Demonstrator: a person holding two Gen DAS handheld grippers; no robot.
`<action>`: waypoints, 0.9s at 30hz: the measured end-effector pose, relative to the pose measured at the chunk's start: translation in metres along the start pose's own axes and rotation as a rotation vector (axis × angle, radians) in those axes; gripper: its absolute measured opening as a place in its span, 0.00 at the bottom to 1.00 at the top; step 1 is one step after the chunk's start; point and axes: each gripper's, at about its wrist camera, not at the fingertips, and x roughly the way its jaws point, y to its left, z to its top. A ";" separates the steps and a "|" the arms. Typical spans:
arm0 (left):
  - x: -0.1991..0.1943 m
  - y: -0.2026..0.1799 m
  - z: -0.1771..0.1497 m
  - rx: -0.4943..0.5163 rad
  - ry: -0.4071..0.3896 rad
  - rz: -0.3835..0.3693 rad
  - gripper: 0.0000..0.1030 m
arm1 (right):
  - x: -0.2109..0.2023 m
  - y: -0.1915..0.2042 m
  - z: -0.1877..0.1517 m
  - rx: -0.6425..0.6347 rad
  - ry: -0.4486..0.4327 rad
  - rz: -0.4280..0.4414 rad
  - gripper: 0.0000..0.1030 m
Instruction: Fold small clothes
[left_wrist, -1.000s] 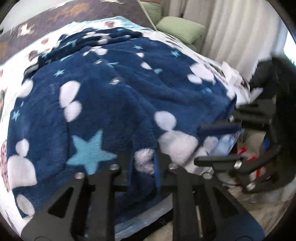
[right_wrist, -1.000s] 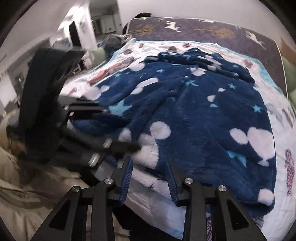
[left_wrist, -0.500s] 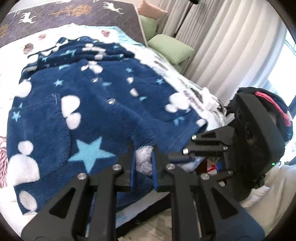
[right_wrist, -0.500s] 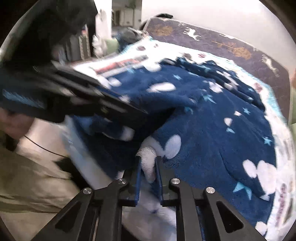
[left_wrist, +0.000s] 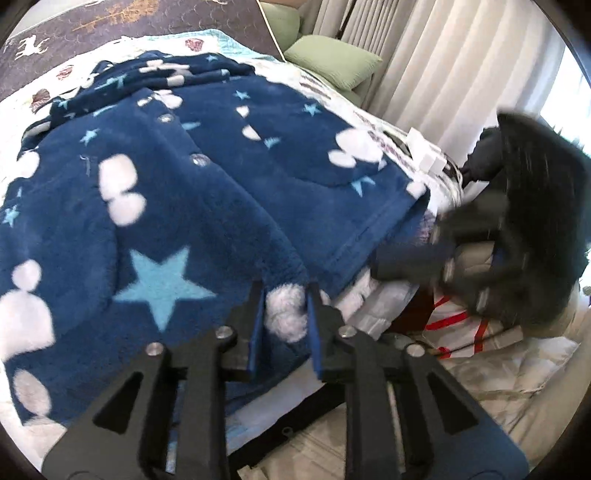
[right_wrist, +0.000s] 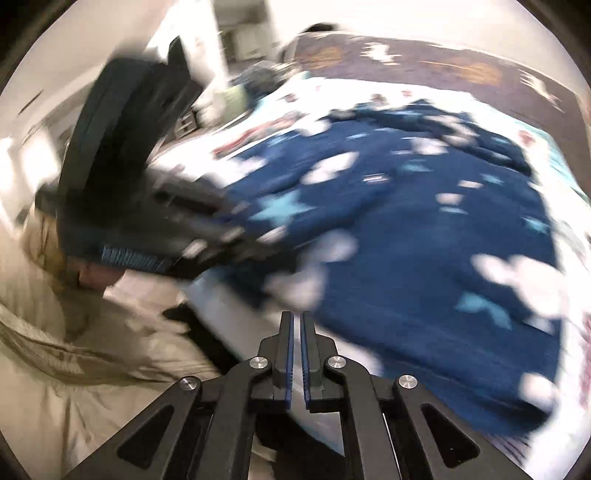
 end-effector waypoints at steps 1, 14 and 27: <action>0.000 -0.003 -0.001 0.009 0.000 0.005 0.29 | -0.006 -0.009 0.003 0.038 -0.013 -0.013 0.05; -0.106 0.075 -0.047 -0.212 -0.141 0.326 0.63 | -0.039 -0.083 -0.007 0.324 -0.082 -0.215 0.22; -0.089 0.142 -0.089 -0.490 -0.122 0.275 0.65 | -0.060 -0.156 -0.050 0.638 -0.050 -0.187 0.48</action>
